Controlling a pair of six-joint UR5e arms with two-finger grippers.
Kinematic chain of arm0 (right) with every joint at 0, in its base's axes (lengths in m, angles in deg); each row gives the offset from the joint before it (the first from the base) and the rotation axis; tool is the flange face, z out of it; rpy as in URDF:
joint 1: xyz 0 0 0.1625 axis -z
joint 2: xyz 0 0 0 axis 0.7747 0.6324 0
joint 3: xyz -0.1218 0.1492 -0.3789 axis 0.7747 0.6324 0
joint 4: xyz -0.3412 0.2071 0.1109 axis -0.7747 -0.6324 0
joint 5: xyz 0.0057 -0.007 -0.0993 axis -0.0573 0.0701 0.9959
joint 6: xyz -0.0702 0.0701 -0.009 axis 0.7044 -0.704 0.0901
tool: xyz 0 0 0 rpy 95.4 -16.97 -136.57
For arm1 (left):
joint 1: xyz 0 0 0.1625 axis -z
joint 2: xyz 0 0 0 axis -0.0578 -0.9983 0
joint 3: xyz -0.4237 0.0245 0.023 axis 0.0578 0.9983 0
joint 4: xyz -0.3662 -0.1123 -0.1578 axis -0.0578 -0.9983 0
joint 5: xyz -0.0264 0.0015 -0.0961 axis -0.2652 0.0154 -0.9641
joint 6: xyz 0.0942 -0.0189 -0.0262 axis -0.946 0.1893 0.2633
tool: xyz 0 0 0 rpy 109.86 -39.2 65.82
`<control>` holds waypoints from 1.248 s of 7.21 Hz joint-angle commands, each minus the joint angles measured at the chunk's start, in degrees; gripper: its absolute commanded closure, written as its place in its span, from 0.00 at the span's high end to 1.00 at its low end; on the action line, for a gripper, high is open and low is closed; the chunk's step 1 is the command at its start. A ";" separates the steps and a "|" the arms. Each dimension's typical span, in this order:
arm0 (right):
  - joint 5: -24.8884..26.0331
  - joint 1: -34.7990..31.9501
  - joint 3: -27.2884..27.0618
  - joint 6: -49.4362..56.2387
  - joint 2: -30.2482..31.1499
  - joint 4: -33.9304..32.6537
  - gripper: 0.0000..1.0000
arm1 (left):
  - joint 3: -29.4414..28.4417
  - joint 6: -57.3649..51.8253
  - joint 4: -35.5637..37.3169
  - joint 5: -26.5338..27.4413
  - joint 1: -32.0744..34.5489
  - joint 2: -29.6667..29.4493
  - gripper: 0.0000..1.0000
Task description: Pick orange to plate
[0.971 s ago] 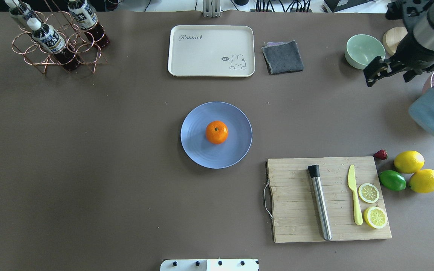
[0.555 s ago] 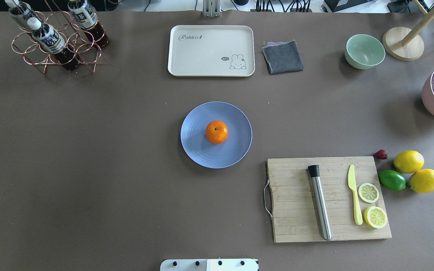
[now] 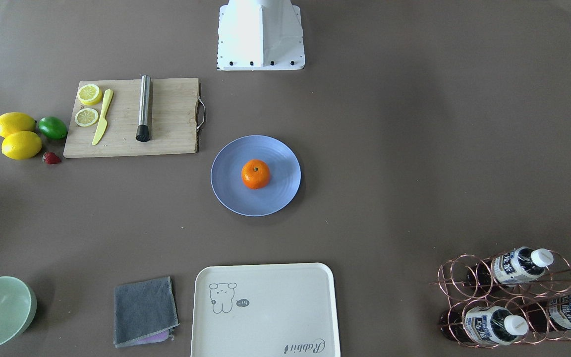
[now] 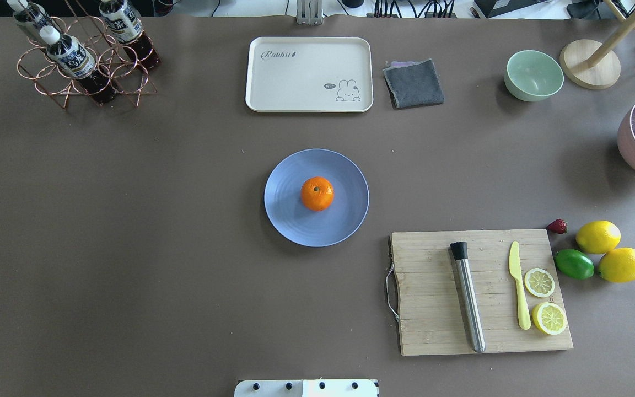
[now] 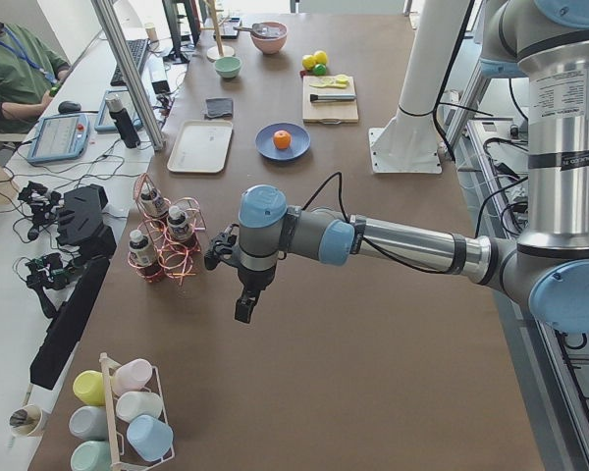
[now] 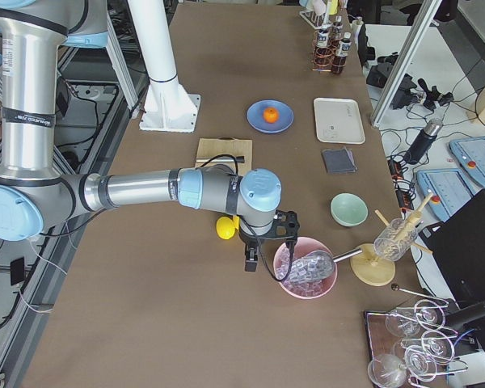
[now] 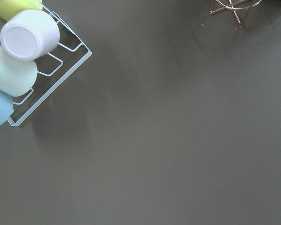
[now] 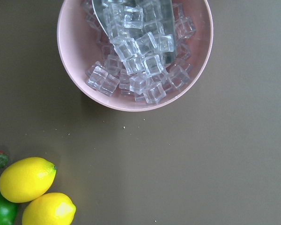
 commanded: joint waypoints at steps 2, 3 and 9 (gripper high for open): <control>0.01 -1.05 2.06 -0.10 0.77 1.27 1.00 | -0.86 0.15 -2.31 -0.91 0.01 1.30 0.98; 0.01 -1.05 1.89 -0.19 0.41 1.27 1.00 | -0.60 0.06 -2.40 -0.91 0.01 1.30 0.98; 0.19 -0.96 2.06 -0.27 -1.00 1.27 1.00 | -0.77 -0.38 -2.40 -0.82 0.10 1.13 0.98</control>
